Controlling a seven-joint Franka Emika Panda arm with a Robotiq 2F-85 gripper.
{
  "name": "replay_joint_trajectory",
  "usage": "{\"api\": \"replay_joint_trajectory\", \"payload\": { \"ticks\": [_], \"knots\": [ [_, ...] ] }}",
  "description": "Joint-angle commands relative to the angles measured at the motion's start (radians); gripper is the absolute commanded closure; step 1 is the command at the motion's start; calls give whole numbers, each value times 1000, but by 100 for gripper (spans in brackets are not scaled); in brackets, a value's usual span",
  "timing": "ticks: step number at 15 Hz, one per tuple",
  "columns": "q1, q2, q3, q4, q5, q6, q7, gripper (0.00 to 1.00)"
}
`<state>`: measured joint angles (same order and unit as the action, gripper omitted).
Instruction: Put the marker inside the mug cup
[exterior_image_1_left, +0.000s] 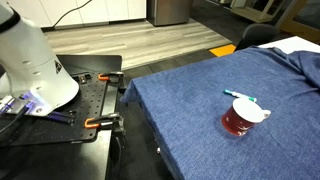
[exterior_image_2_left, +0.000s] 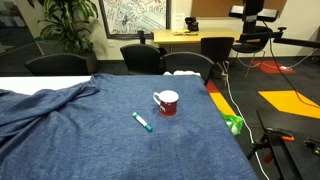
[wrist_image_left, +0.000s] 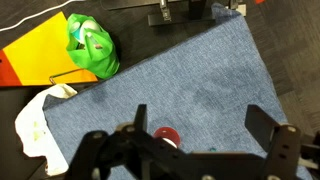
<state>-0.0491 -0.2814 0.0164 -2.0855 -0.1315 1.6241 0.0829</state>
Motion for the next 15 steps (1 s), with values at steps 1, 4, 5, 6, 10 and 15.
{"api": "replay_joint_trajectory", "payload": {
  "ticks": [1, 4, 5, 6, 10, 15],
  "knots": [
    [9, 1, -7, 3, -2, -3, 2, 0],
    [9, 1, -7, 3, -2, -3, 2, 0],
    [9, 1, -7, 3, -2, -3, 2, 0],
    [9, 1, -7, 3, -2, -3, 2, 0],
    [23, 48, 1, 46, 28, 20, 16, 0],
    [38, 162, 10, 135, 85, 59, 132, 0]
  ]
}}
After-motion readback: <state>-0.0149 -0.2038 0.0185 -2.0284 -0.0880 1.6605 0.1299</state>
